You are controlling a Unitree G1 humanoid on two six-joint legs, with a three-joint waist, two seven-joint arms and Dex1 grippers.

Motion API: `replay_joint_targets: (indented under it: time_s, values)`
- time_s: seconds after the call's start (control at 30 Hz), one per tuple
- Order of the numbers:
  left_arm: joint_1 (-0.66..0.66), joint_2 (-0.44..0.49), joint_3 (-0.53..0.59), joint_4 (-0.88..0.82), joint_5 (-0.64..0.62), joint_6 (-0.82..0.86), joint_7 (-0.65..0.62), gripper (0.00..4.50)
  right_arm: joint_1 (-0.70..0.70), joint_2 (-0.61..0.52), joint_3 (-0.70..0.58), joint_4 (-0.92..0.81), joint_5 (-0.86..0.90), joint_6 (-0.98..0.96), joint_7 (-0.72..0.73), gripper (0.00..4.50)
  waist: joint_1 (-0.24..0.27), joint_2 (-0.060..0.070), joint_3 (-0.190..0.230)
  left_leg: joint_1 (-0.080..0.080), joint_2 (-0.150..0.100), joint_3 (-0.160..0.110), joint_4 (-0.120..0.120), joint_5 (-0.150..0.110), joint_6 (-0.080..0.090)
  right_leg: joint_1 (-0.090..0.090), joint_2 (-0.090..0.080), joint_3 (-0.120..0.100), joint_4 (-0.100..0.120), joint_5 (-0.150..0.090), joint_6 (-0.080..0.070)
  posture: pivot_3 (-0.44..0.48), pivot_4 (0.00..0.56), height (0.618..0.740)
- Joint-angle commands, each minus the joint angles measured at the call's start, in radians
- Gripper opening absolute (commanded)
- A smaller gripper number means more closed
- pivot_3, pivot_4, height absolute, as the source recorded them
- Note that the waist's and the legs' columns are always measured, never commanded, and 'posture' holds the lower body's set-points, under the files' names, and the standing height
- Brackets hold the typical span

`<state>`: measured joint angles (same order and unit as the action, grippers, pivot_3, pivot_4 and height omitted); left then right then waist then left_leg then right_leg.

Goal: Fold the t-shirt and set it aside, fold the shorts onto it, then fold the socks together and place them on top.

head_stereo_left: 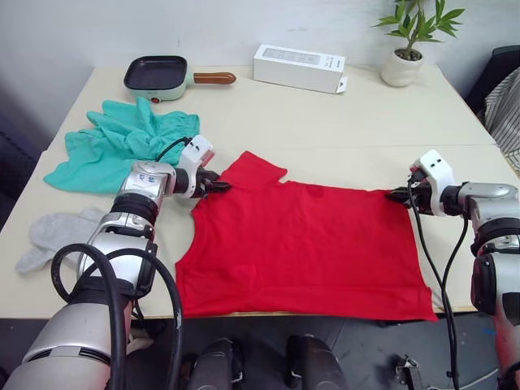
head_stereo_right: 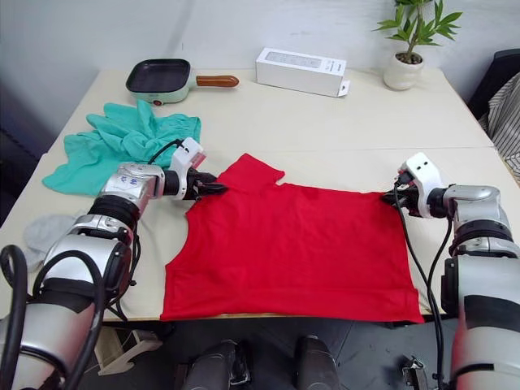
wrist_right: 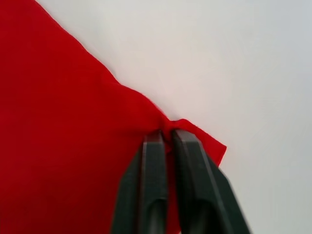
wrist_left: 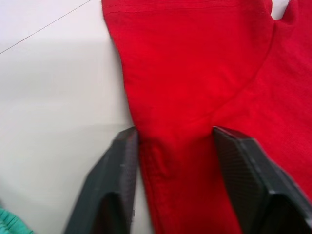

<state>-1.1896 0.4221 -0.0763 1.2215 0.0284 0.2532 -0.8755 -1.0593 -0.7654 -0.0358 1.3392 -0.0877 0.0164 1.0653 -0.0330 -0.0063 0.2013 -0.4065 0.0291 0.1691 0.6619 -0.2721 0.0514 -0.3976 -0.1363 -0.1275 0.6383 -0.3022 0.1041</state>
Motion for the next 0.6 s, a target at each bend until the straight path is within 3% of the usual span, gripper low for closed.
replay_joint_targets:
  time_s: [0.03,0.17,0.6]
  values:
    - [0.035,-0.021,0.005,0.026,0.013,-0.006,0.013,1.14,0.016,-0.006,-0.036,-0.016,0.027,-0.032,0.014,0.00,0.001,0.000,0.000,0.000,0.000,0.000,0.000,0.000,0.000,0.000,0.000,0.000,0.000,0.000,0.000,0.000,0.150,0.740]
    - [0.035,-0.023,0.032,0.020,0.005,-0.022,0.019,0.02,0.031,-0.010,-0.051,-0.025,0.041,-0.064,0.029,0.00,0.001,0.000,0.000,0.000,0.000,0.000,0.000,0.000,0.000,0.000,0.000,0.000,0.000,0.000,0.000,0.000,0.150,0.740]
    - [0.040,-0.008,0.060,-0.061,-0.008,-0.104,-0.053,0.02,0.068,-0.039,-0.110,-0.058,0.090,-0.158,0.070,0.00,-0.002,0.000,0.000,0.000,0.000,0.000,0.001,0.000,0.000,0.000,0.000,0.000,0.000,0.000,0.000,0.000,0.150,0.740]
